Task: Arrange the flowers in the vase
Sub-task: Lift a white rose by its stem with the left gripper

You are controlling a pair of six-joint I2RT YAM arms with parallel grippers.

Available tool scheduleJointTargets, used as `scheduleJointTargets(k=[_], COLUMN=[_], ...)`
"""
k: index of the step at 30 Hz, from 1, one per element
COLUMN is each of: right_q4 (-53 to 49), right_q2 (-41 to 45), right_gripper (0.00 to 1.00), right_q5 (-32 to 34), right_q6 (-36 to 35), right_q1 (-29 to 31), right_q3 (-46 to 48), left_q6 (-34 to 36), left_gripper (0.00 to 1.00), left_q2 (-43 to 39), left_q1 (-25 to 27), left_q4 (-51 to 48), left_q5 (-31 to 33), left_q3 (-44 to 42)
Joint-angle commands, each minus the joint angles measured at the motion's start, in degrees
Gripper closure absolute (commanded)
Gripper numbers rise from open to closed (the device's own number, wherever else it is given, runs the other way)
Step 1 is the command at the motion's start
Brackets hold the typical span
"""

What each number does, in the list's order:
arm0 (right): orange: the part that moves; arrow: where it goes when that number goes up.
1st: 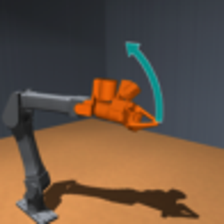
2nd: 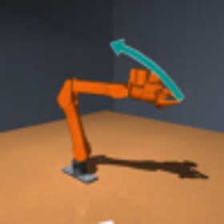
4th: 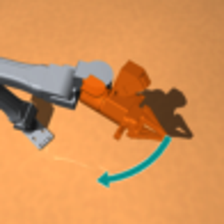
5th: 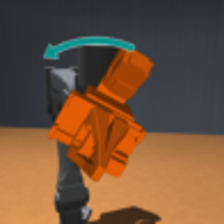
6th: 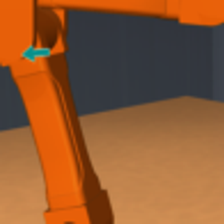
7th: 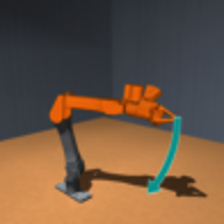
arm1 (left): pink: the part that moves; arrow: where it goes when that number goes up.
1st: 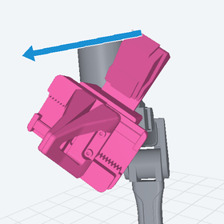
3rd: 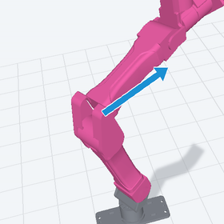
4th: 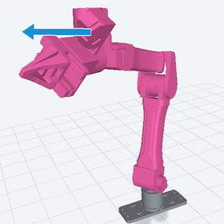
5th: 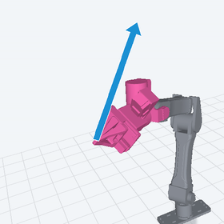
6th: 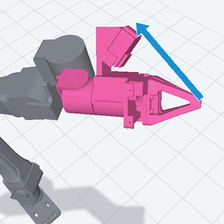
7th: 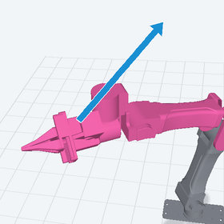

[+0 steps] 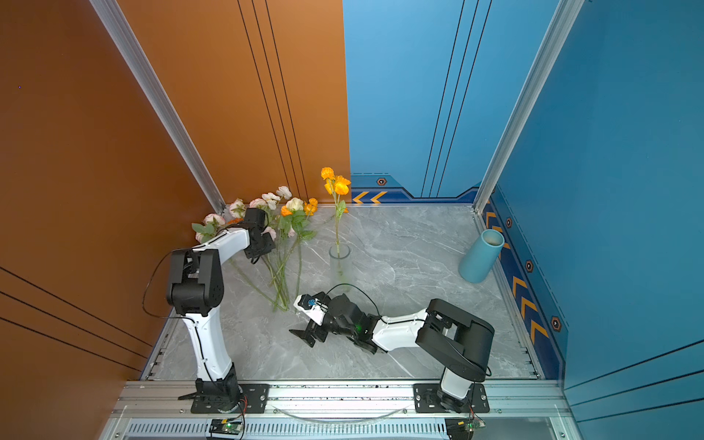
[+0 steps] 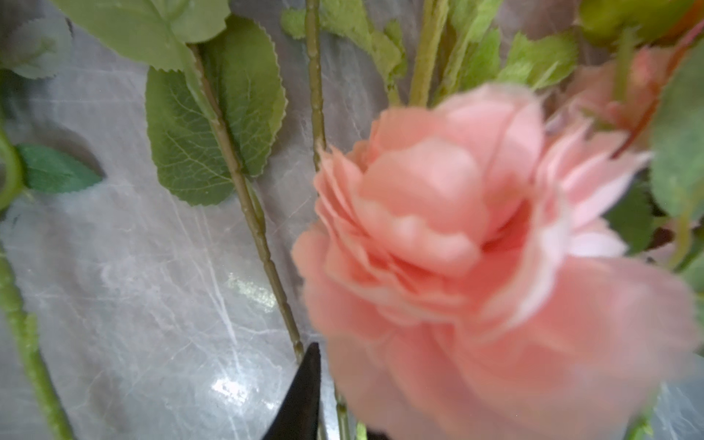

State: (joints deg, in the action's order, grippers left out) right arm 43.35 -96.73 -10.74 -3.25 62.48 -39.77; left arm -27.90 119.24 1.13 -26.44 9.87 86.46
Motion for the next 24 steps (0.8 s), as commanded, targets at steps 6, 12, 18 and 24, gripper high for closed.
scheduleJointTargets(k=[6, 12, 18, 24], right_q4=[1.05, 0.88, 0.16, -0.97], right_q2=[-0.13, -0.1, -0.02, 1.31], right_gripper=[0.0, 0.0, 0.0, 0.0], right_q5=[-0.33, -0.51, -0.59, -0.46], right_q6=[-1.41, -1.58, -1.67, -2.11], right_q1=[-0.06, -0.08, -0.16, -0.39], right_q3=[0.48, 0.48, 0.13, 0.32], left_q6=[-0.2, -0.27, 0.21, 1.59], left_gripper=[0.79, 0.92, 0.99, 1.0], left_q2=[1.43, 1.4, -3.47, -12.78], left_q1=[0.1, 0.09, 0.1, 0.19], left_q4=[-0.73, -0.83, -0.83, -0.82], left_q5=[1.74, 1.38, 1.82, 4.76], left_q3=[0.83, 0.75, -1.69, -7.27])
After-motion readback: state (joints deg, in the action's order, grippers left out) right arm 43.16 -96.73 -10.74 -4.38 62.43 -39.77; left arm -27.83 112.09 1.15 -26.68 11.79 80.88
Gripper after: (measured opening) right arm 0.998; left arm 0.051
